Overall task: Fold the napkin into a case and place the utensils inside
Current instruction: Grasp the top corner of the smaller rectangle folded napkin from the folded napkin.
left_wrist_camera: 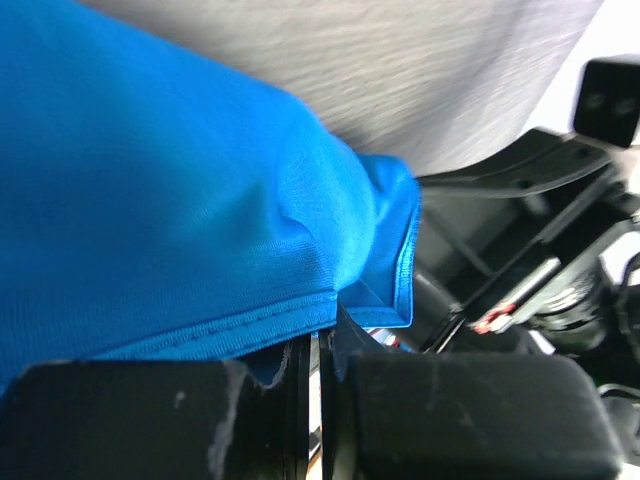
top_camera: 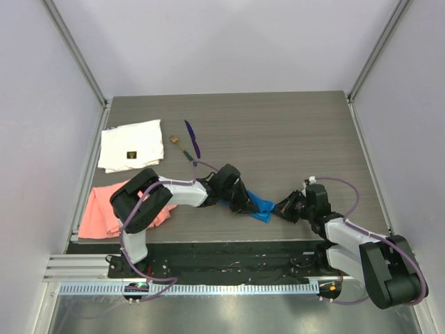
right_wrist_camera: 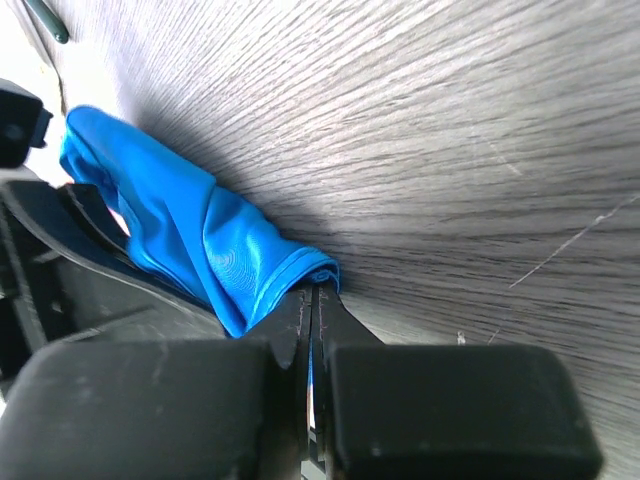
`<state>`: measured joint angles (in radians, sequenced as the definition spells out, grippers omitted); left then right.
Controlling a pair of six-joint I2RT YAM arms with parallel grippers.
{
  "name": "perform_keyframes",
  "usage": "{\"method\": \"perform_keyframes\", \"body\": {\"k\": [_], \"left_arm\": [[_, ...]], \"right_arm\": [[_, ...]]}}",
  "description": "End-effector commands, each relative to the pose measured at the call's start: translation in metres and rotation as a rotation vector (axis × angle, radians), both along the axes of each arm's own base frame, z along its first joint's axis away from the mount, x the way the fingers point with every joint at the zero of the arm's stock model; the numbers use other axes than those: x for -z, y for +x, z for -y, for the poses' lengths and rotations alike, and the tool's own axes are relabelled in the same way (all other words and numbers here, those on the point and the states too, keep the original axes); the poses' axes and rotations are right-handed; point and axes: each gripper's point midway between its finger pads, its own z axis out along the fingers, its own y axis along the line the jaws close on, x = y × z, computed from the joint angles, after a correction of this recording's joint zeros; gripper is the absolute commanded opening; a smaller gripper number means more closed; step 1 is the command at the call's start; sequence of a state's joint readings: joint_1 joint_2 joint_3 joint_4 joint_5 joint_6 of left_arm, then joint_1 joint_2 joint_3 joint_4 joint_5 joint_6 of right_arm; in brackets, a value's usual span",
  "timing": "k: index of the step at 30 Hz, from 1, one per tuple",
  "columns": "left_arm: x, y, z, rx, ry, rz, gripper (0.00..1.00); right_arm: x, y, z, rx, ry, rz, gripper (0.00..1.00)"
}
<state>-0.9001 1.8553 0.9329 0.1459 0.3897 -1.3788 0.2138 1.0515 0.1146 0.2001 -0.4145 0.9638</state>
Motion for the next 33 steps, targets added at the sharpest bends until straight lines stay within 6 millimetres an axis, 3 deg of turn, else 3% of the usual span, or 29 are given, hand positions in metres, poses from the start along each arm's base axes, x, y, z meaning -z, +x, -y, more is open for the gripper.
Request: {"method": "perform_keyframes", "body": {"k": [1, 13, 22, 24, 30, 33], "left_arm": [[-0.003, -0.027, 0.007, 0.086, -0.041, -0.034, 0.00], [0.030, -0.034, 0.005, 0.081, 0.001, -0.074, 0.00], [0.035, -0.034, 0.002, 0.090, 0.030, -0.068, 0.00], [0.034, -0.034, 0.001, 0.086, 0.032, -0.066, 0.00], [0.034, -0.033, 0.001, 0.081, 0.036, -0.059, 0.00], [0.036, -0.033, -0.001, 0.078, 0.044, -0.058, 0.00]], "right_arm": [[0.020, 0.000, 0.017, 0.060, -0.101, -0.049, 0.01], [0.013, -0.001, 0.023, 0.055, -0.144, -0.046, 0.01], [-0.031, 0.004, 0.043, 0.036, -0.307, 0.005, 0.13], [-0.043, 0.007, 0.030, -0.037, -0.270, 0.040, 0.13], [-0.042, -0.004, -0.017, -0.262, -0.204, 0.010, 0.07], [-0.043, -0.005, -0.031, -0.293, -0.195, 0.020, 0.04]]}}
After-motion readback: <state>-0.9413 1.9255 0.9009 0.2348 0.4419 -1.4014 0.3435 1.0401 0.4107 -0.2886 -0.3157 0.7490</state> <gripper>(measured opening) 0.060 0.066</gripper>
